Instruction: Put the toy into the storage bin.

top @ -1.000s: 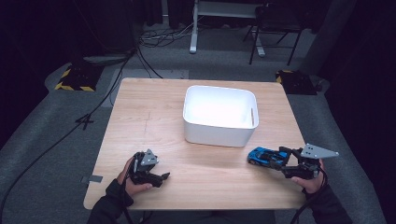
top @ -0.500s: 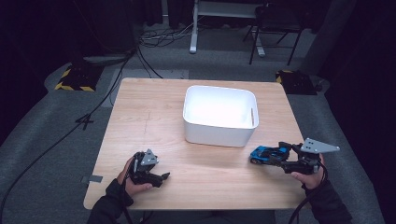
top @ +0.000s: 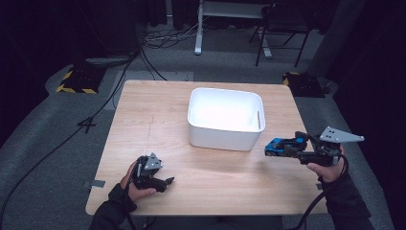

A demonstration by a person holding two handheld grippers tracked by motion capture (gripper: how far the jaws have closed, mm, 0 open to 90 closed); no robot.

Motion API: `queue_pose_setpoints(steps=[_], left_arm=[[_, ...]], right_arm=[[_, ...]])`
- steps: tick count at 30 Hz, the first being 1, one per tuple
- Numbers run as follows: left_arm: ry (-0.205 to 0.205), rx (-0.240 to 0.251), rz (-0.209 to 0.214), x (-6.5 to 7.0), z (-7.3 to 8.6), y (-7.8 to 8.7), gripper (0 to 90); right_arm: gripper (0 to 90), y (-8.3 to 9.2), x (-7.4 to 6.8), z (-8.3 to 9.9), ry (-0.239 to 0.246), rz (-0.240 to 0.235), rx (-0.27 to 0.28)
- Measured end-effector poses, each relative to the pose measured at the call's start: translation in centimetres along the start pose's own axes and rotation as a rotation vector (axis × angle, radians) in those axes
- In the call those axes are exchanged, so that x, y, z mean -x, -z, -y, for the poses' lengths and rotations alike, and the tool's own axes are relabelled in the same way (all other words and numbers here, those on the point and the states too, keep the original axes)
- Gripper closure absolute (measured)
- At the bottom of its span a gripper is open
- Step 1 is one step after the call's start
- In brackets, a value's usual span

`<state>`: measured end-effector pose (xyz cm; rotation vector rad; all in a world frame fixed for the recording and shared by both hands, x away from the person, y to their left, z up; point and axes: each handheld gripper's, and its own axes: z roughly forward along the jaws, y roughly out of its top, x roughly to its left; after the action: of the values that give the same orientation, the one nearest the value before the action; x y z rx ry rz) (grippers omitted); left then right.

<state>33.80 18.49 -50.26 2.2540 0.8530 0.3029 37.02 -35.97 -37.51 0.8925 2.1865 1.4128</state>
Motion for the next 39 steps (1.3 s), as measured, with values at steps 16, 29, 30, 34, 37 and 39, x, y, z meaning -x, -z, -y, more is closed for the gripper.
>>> queue_pose_setpoints(steps=[16, 29, 30, 34, 37, 39], left_arm=[[-0.002, -0.002, 0.001, 0.0, 0.0, 0.0, 16.3], [-0.009, -0.003, -0.004, -0.1, 0.0, 0.0, 16.3], [-0.008, -0.003, -0.003, -0.1, 0.0, 0.0, 16.3], [-0.009, -0.003, -0.004, -0.1, 0.0, 0.0, 16.3], [-0.009, -0.003, -0.004, -0.1, 0.0, 0.0, 16.3], [-0.009, -0.003, -0.004, -0.1, 0.0, 0.0, 16.3]], right_arm=[[24.9, 1.4, 1.6, -4.6, 0.010, 0.044, 0.027], [24.9, 1.5, 2.4, -8.2, 0.025, 0.051, 0.067], [24.9, 1.4, 2.4, -8.7, 0.020, 0.044, 0.069], [24.9, 1.0, 2.6, -9.8, 0.027, 0.040, 0.075], [24.9, 0.7, 2.6, -10.6, 0.030, 0.032, 0.083], [24.9, 0.6, 2.6, -10.8, 0.031, 0.031, 0.083]])
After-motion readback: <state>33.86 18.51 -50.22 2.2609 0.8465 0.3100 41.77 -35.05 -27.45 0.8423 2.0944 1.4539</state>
